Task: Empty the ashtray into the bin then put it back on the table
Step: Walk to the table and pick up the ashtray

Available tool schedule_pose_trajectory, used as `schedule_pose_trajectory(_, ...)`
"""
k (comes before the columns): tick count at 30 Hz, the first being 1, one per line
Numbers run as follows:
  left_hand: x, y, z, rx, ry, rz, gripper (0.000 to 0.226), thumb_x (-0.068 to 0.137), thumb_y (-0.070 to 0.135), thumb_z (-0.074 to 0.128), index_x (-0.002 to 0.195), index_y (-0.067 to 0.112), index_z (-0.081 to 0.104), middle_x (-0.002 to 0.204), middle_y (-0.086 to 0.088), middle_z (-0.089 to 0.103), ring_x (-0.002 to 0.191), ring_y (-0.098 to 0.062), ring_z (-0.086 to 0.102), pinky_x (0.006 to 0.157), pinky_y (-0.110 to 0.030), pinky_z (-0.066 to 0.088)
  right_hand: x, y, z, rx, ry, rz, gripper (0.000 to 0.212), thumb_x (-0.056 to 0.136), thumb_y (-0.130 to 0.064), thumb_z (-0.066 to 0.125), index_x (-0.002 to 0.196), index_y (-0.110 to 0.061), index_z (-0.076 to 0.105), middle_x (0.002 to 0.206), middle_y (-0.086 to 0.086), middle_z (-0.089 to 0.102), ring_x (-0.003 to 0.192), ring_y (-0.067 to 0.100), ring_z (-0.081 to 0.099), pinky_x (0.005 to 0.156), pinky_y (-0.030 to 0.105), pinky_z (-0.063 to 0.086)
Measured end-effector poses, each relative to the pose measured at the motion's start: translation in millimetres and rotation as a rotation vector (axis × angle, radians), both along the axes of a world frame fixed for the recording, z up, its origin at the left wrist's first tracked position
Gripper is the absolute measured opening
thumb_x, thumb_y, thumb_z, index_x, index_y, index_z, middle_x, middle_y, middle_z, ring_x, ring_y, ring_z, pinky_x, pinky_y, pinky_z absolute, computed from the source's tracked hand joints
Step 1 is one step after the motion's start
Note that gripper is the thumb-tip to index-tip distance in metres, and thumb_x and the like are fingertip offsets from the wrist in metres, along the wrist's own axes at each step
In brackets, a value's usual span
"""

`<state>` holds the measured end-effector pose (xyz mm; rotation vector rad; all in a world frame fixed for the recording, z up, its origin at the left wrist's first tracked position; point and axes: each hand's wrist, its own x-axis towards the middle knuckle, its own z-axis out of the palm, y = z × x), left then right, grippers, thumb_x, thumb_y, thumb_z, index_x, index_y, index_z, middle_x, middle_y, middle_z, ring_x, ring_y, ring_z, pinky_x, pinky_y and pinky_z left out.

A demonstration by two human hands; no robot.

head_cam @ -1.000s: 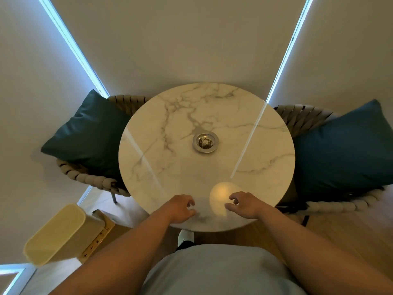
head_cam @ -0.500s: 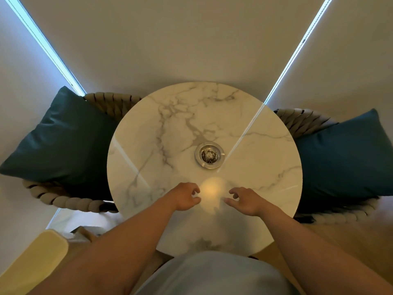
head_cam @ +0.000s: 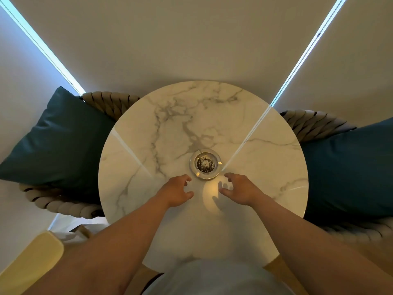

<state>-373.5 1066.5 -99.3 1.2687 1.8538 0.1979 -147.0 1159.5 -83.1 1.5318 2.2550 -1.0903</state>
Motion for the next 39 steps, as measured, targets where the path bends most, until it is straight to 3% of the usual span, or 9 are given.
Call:
schedule_pose_trajectory(7,-8.9,39.7,-16.2,0.092,0.227,-0.107,0.074,0.077,0.045,0.071,0.139,0.02,0.039,0.136,-0.004,0.045,0.125,-0.024,0.043,0.099,-0.037,0.043,-14.5,31.4,-16.4,0.126,-0.041,0.113,0.082,0.083,-0.047,0.07,0.149,-0.013,0.034,0.145,0.008,0.047,0.133,0.031,0.041,0.107,0.041,0.041)
schedule_pose_trajectory(10,-12.4,57.9,-25.8,0.121,0.299,-0.164,0.082,0.071,0.049,0.075,0.138,0.019,0.038,0.135,-0.005,0.043,0.125,-0.026,0.041,0.099,-0.04,0.042,-23.1,42.6,-26.0,0.173,-0.04,0.157,0.084,0.08,-0.046,0.073,0.146,-0.011,0.035,0.145,0.006,0.044,0.137,0.031,0.036,0.111,0.041,0.036)
schedule_pose_trajectory(15,-14.2,78.3,-39.9,0.16,0.32,-0.173,0.101,0.057,0.054,0.079,0.14,0.022,0.032,0.133,-0.002,0.04,0.124,-0.025,0.038,0.1,-0.037,0.036,-36.0,58.5,-42.6,0.17,-0.105,0.183,0.11,0.074,-0.055,0.076,0.155,-0.013,0.014,0.164,0.009,0.014,0.153,0.033,0.004,0.124,0.045,0.015)
schedule_pose_trajectory(19,-14.0,88.6,-45.5,0.169,0.346,-0.199,0.108,0.048,0.06,0.08,0.138,0.023,0.033,0.127,-0.002,0.039,0.118,-0.025,0.038,0.098,-0.037,0.037,-42.3,67.8,-51.3,0.181,-0.118,0.176,0.119,0.069,-0.06,0.076,0.156,-0.012,0.01,0.166,0.012,0.004,0.153,0.036,-0.005,0.123,0.047,0.01)
schedule_pose_trajectory(29,-16.4,94.2,-58.6,0.193,0.396,-0.218,0.108,0.041,0.065,0.081,0.13,0.021,0.038,0.121,-0.001,0.037,0.112,-0.024,0.037,0.093,-0.034,0.036,-51.8,78.3,-62.5,0.173,-0.113,0.219,0.126,0.061,-0.062,0.082,0.154,-0.013,0.012,0.165,0.013,-0.001,0.152,0.039,-0.009,0.123,0.047,0.008)
schedule_pose_trajectory(34,-16.8,88.0,-55.9,0.203,0.335,-0.192,0.105,0.04,0.064,0.08,0.128,0.023,0.038,0.118,0.0,0.038,0.109,-0.023,0.038,0.091,-0.034,0.036,-48.8,75.3,-57.8,0.16,-0.076,0.231,0.124,0.062,-0.059,0.083,0.153,-0.012,0.015,0.165,0.013,0.002,0.153,0.036,-0.008,0.123,0.043,0.009)
schedule_pose_trajectory(39,-13.9,79.0,-41.9,0.184,0.192,-0.153,0.116,0.043,0.058,0.084,0.14,0.024,0.03,0.122,0.0,0.042,0.112,-0.023,0.04,0.093,-0.034,0.037,-41.0,71.0,-44.9,0.133,-0.025,0.245,0.125,0.059,-0.058,0.086,0.153,-0.011,0.019,0.164,0.011,0.011,0.153,0.032,-0.003,0.124,0.042,0.014)
